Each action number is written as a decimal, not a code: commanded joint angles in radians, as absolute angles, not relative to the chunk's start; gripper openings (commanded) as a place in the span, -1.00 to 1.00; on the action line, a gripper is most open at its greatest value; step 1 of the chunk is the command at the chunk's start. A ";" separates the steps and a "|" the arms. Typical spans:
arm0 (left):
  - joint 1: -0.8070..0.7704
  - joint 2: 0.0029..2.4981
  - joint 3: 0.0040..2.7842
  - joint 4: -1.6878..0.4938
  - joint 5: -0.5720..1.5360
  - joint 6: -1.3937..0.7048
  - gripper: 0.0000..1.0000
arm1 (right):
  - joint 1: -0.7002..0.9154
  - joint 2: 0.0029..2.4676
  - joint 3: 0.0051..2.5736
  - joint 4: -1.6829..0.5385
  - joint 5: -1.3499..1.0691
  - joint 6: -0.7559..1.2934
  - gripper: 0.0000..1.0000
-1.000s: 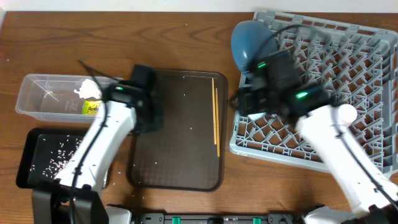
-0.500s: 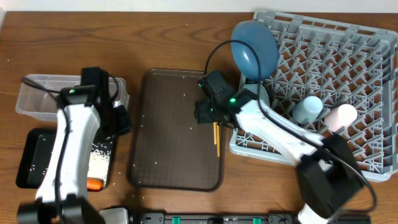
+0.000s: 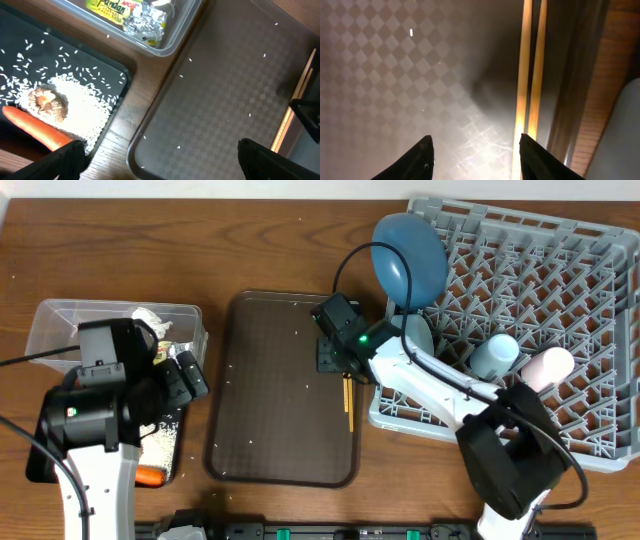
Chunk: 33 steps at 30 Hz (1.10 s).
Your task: Sort waste into correct bins and load items into the dishwasher rack
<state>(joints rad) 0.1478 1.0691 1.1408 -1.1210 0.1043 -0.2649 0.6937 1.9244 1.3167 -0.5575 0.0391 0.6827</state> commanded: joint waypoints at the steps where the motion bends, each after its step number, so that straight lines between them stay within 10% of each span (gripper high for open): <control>1: 0.152 1.067 1.150 -1.122 0.093 -0.259 0.96 | 0.715 1.970 1.332 -0.596 0.081 0.744 0.00; 20: 0.152 1.072 1.150 -1.122 0.093 -0.259 0.96 | 0.713 1.889 1.333 -0.752 0.008 0.707 0.43; 33: 0.152 1.072 1.150 -1.122 0.093 -0.259 0.96 | 0.756 1.948 1.332 -0.605 0.154 0.736 0.03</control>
